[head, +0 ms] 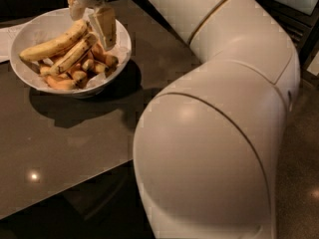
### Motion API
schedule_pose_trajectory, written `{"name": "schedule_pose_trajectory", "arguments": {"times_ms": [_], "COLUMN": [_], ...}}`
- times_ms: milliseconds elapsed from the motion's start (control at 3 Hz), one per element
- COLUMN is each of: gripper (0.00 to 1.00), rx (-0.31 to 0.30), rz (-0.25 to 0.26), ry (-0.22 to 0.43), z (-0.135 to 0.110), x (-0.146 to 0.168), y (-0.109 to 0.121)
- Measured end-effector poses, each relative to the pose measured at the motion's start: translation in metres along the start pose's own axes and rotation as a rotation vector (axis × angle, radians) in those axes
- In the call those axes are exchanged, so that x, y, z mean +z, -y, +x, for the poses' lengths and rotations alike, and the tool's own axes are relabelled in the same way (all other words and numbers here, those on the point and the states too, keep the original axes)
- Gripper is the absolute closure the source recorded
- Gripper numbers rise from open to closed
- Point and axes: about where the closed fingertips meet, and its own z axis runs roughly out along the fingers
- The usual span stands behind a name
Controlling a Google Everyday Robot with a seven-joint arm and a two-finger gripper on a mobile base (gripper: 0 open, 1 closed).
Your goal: Pick banana from white bowl
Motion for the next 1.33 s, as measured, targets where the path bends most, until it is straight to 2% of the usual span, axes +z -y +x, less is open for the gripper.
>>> {"name": "schedule_pose_trajectory", "arguments": {"times_ms": [1333], "gripper": [0.35], "rx": [-0.061], "rz": [-0.059], "ry": [0.008], "z": [-0.014], "x": [0.02], "y": [-0.003]}}
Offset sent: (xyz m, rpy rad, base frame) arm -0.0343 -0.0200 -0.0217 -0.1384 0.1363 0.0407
